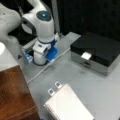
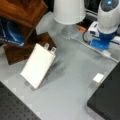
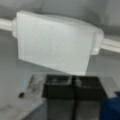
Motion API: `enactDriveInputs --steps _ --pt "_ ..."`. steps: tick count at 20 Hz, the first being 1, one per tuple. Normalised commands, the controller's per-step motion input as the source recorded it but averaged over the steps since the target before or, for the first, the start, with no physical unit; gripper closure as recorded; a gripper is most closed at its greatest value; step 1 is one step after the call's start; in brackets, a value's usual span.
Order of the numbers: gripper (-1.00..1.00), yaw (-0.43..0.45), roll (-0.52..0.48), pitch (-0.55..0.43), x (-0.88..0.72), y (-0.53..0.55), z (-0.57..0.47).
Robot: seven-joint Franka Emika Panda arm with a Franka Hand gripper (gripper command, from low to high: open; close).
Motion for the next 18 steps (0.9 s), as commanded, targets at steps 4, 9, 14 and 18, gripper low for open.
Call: enactDriveInputs --steps 4,9,14,18 --pt "1.00 0.039 0.141 -0.636 -0.93 -0.15 -0.50" --pt "1.00 0.025 0.192 -0.644 -1.00 -0.18 -0.50" --pt "1.00 -0.030 0.192 -0.673 -1.00 -0.19 -0.48" --pt "1.00 -0.064 0.194 -0.695 -1.00 -0.16 -0.49"
